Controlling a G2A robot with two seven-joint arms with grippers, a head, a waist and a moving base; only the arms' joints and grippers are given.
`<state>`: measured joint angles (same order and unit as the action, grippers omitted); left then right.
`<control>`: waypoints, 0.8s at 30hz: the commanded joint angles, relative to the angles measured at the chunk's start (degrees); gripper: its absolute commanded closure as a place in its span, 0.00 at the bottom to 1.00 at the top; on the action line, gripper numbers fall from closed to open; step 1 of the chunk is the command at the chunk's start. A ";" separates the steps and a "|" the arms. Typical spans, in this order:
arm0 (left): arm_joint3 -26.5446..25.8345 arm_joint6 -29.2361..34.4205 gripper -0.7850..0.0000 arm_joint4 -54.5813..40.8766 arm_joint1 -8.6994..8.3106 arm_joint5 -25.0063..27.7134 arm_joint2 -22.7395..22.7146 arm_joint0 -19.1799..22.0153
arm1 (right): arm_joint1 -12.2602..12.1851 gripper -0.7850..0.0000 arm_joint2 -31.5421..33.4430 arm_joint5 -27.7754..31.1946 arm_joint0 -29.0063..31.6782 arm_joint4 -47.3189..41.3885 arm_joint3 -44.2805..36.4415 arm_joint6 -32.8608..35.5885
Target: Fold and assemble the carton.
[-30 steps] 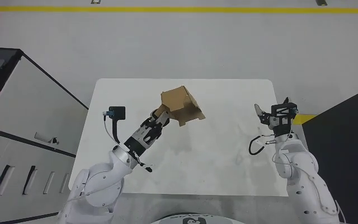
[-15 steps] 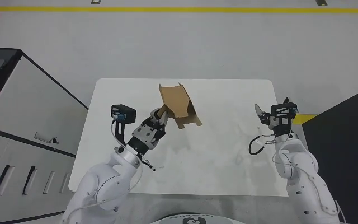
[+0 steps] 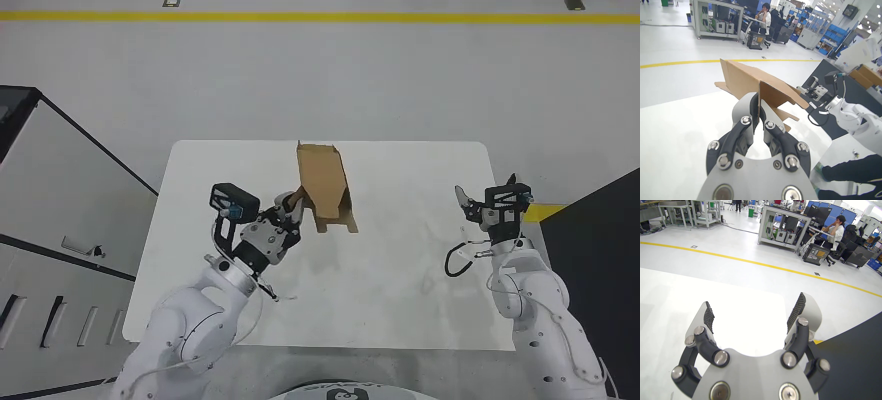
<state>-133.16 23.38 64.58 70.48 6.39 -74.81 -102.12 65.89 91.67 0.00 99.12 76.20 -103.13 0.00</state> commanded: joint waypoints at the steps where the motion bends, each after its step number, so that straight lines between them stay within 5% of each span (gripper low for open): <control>1: 0.22 1.14 1.00 3.03 -0.22 2.18 0.04 0.99 | 0.00 0.00 0.00 0.00 0.00 0.00 0.00 0.00; 9: 2.36 4.42 1.00 10.21 -0.50 4.88 1.46 6.00 | 0.00 0.00 0.00 0.00 0.00 0.00 0.00 0.00; 17: 2.42 4.21 1.00 9.98 -0.49 4.90 1.52 5.99 | 0.00 0.00 0.02 0.14 -0.06 -0.10 -0.13 -0.12; 20: 2.72 3.76 1.00 9.62 -0.57 6.32 1.34 7.01 | -0.47 0.00 1.72 8.85 -0.56 -2.35 -1.96 0.87; 24: 2.09 5.58 1.00 10.93 -0.88 9.72 0.64 8.69 | -1.87 0.00 7.06 28.79 -2.74 -11.66 -2.67 10.09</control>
<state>-130.93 28.51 75.25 69.69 15.07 -73.95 -93.83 64.37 97.21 21.58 97.10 67.91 -105.73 6.82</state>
